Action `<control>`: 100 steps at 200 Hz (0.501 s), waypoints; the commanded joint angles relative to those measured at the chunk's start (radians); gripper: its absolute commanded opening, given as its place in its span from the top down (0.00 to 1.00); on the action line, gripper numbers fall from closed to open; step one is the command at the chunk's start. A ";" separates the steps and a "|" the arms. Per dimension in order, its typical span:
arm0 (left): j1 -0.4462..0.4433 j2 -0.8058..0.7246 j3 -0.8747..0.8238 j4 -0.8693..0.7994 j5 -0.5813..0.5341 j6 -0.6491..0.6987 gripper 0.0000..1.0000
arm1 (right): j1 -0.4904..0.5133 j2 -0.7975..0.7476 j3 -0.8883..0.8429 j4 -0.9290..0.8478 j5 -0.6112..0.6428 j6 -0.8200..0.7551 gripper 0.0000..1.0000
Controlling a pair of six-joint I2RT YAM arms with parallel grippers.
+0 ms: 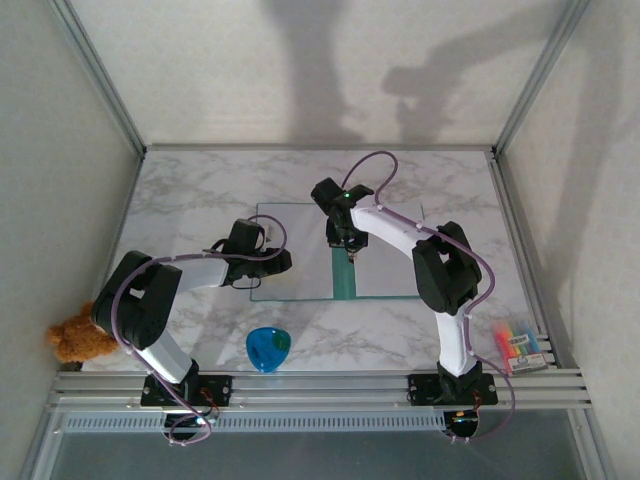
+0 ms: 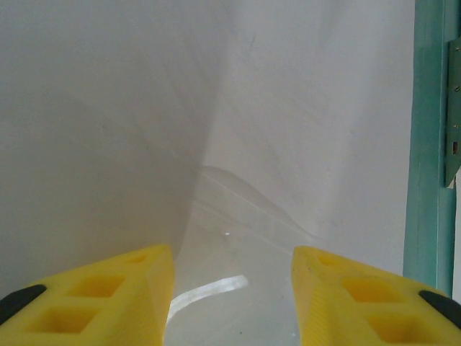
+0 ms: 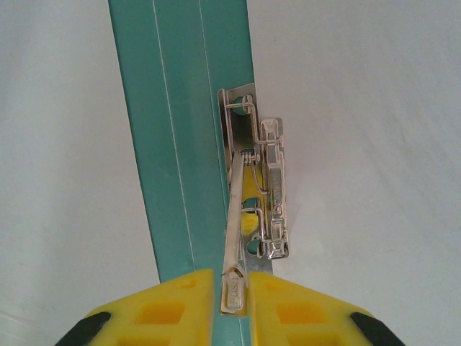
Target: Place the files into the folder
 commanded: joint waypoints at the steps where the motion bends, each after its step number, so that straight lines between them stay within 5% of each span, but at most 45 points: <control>1: -0.009 0.032 -0.006 -0.076 -0.030 0.009 0.52 | 0.006 0.011 -0.009 -0.009 -0.003 0.010 0.82; 100: -0.010 0.042 0.000 -0.081 -0.029 0.009 0.52 | 0.006 0.005 -0.019 -0.030 0.012 -0.005 0.87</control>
